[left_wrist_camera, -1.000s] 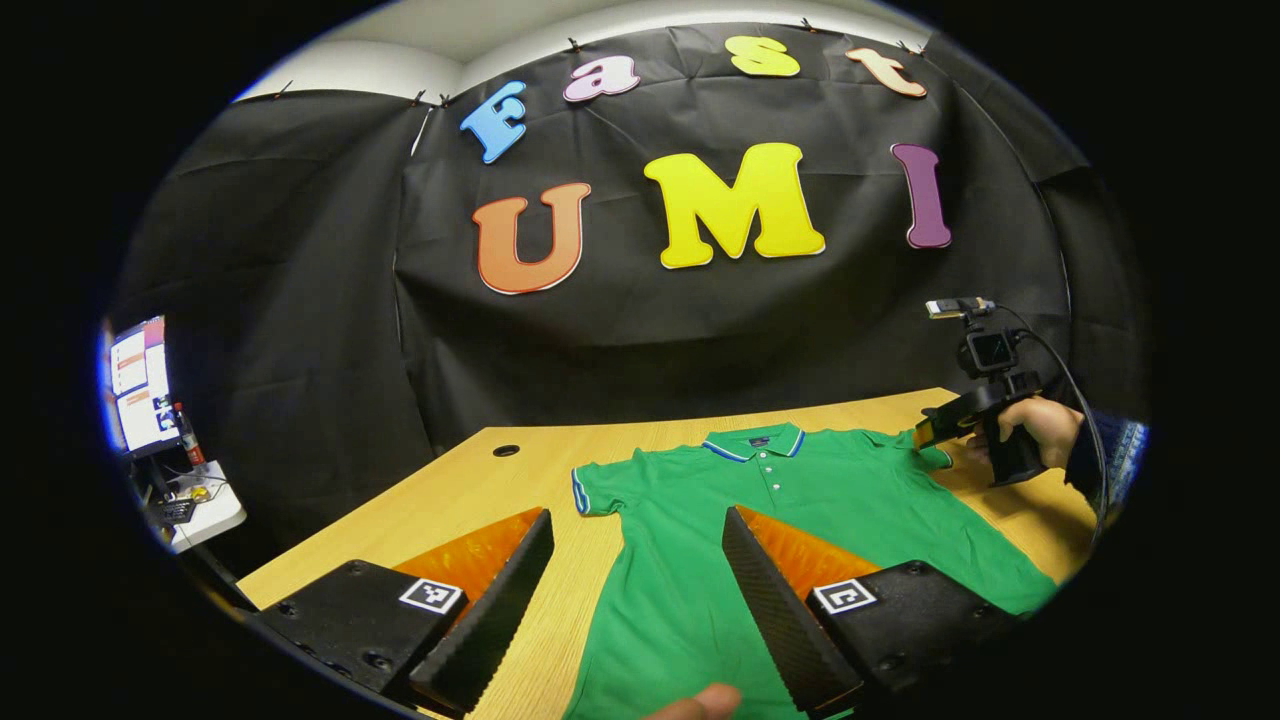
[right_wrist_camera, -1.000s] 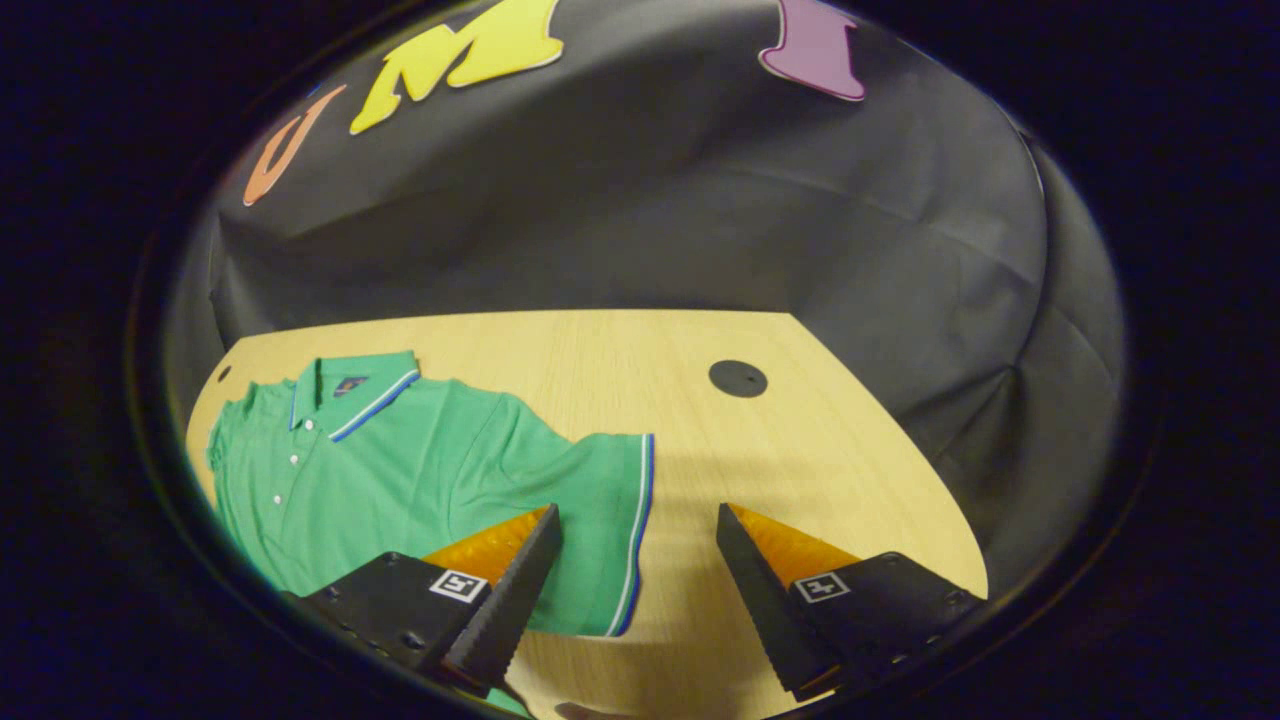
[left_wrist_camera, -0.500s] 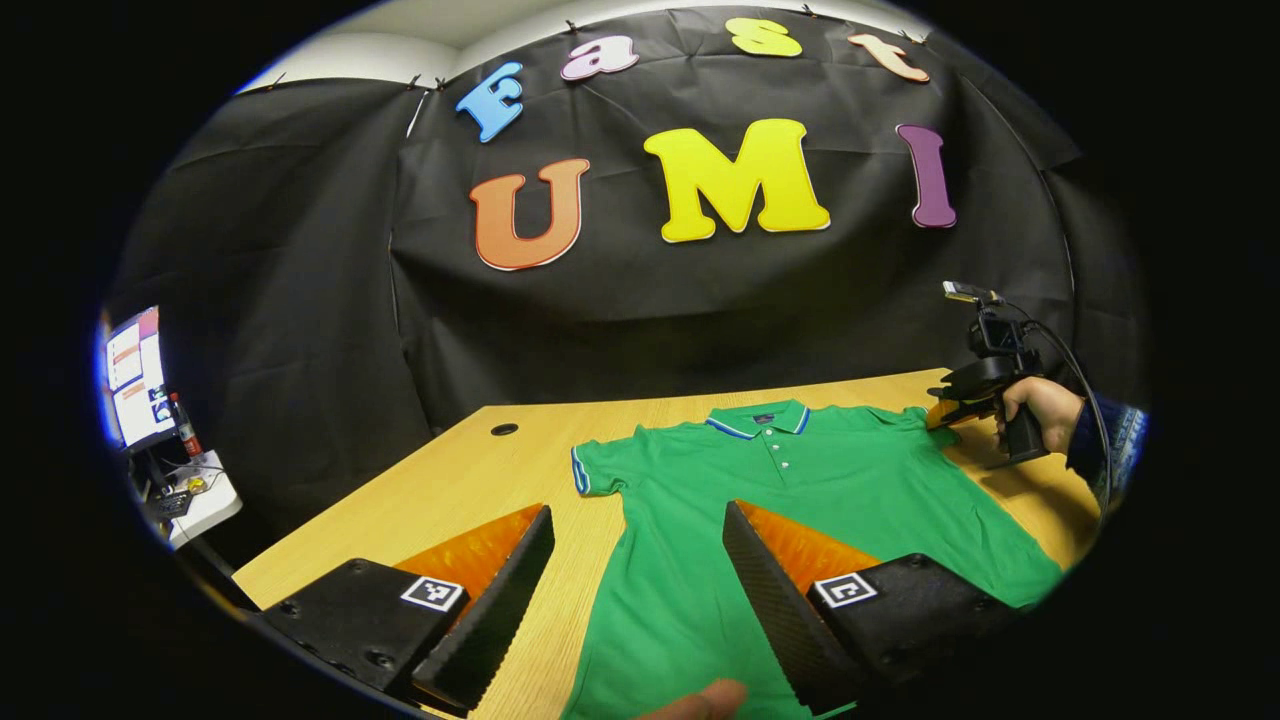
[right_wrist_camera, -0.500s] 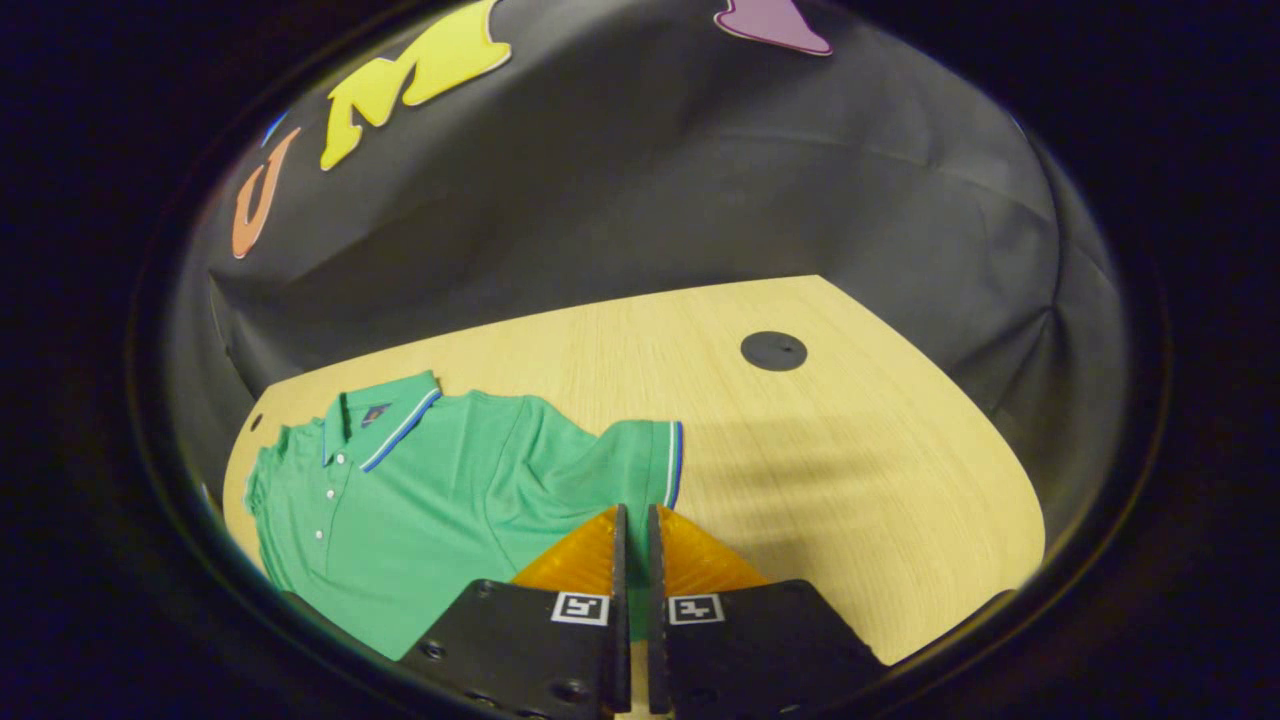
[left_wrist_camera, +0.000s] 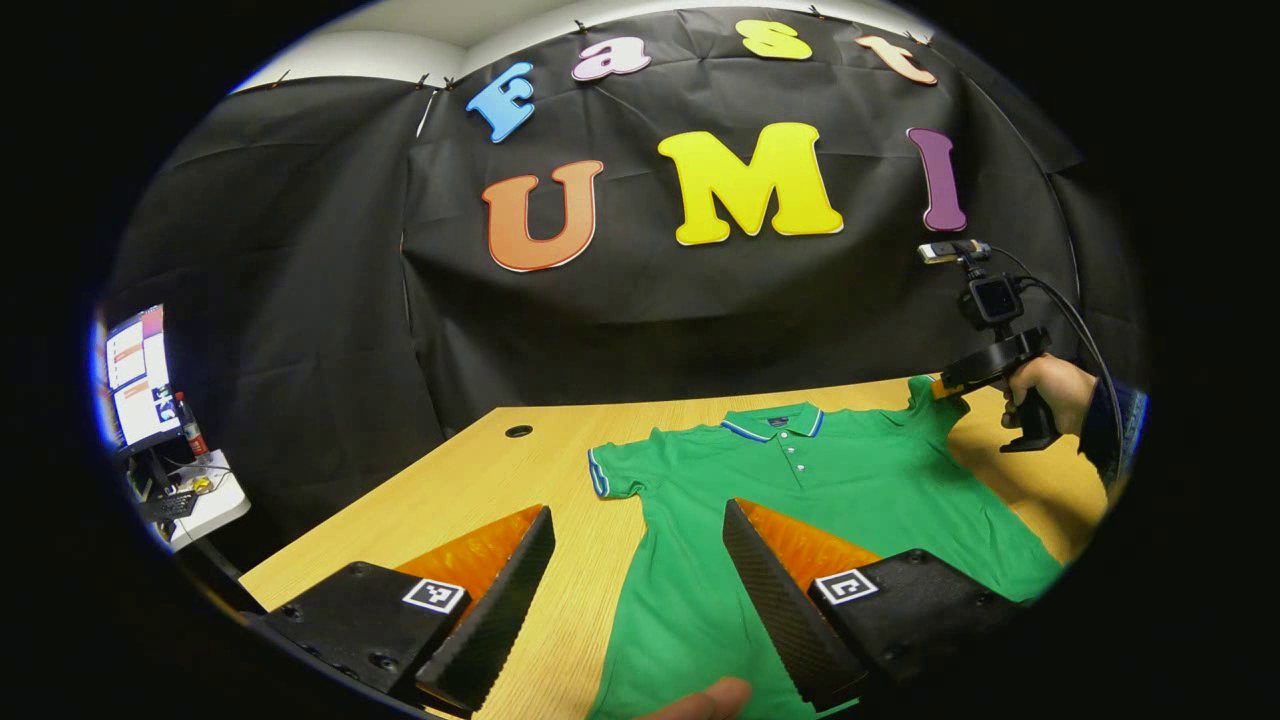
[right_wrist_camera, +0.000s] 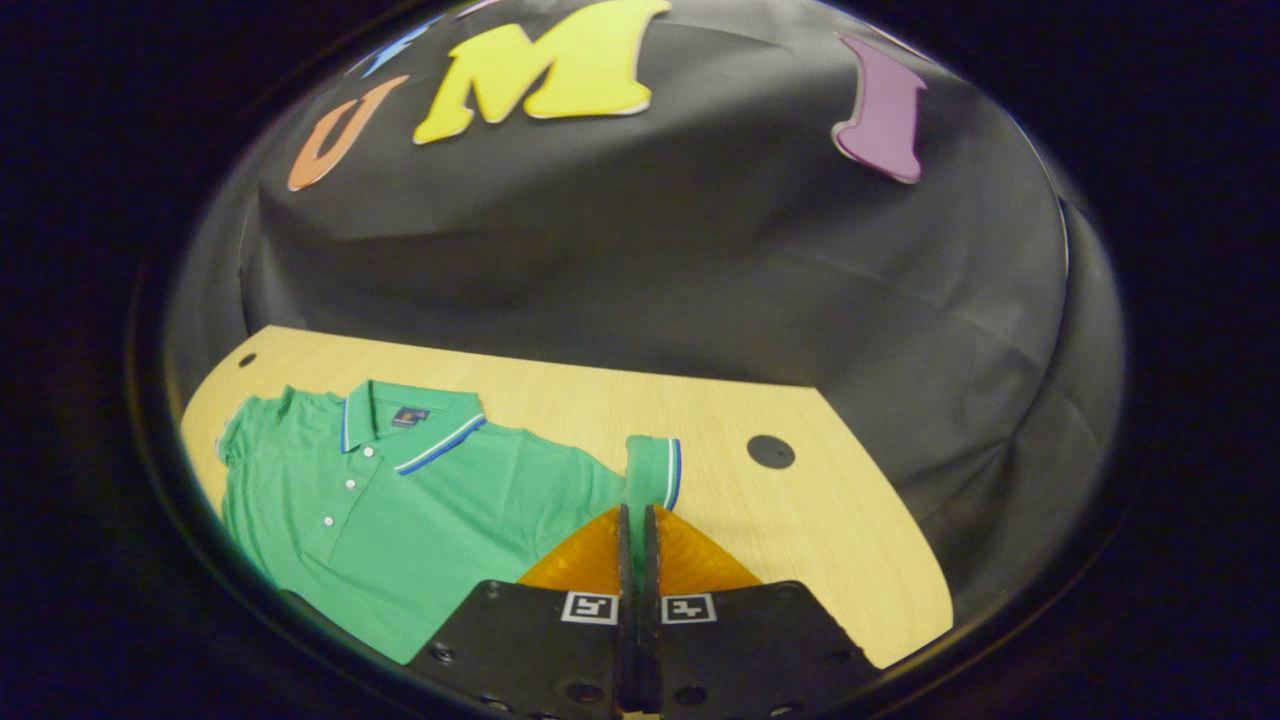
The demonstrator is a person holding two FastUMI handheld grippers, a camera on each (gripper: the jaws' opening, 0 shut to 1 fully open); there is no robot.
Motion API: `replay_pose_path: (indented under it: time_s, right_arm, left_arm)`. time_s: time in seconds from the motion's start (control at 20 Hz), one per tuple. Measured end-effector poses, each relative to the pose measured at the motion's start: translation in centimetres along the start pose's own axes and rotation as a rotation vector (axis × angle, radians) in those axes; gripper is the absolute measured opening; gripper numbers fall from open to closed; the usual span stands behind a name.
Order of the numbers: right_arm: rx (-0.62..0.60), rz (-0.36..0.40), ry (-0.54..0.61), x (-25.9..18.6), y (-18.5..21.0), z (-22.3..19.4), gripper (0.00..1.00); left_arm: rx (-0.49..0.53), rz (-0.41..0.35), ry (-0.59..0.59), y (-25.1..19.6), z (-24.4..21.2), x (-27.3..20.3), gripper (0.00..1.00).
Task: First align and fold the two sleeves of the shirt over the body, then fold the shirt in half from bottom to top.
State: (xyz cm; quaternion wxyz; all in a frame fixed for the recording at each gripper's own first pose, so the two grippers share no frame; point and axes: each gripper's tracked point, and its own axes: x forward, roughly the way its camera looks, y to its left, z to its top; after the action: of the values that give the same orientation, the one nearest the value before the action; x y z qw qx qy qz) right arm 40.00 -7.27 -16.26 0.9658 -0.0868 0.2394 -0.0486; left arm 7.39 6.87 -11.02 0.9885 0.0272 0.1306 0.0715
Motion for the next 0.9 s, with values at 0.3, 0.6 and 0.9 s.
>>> replay_pose_path:
  time_s: [0.3, 0.6, 0.9]
  right_arm:
    - [0.012, 0.092, -0.010, -1.7, 8.8, 0.6, 0.08]
    - [0.128, 0.177, -0.097, -7.6, 9.7, 3.3, 0.97]
    - [0.103, 0.154, -0.229, -17.0, 4.0, 2.6, 0.95]
  left_arm:
    - [-0.017, 0.027, 0.005, 1.0, 0.1, -0.2, 1.00]
    - [-0.016, 0.033, -0.023, 1.0, 0.8, -0.6, 1.00]
    - [-0.016, 0.022, 0.001, 0.2, 0.0, -0.1, 1.00]
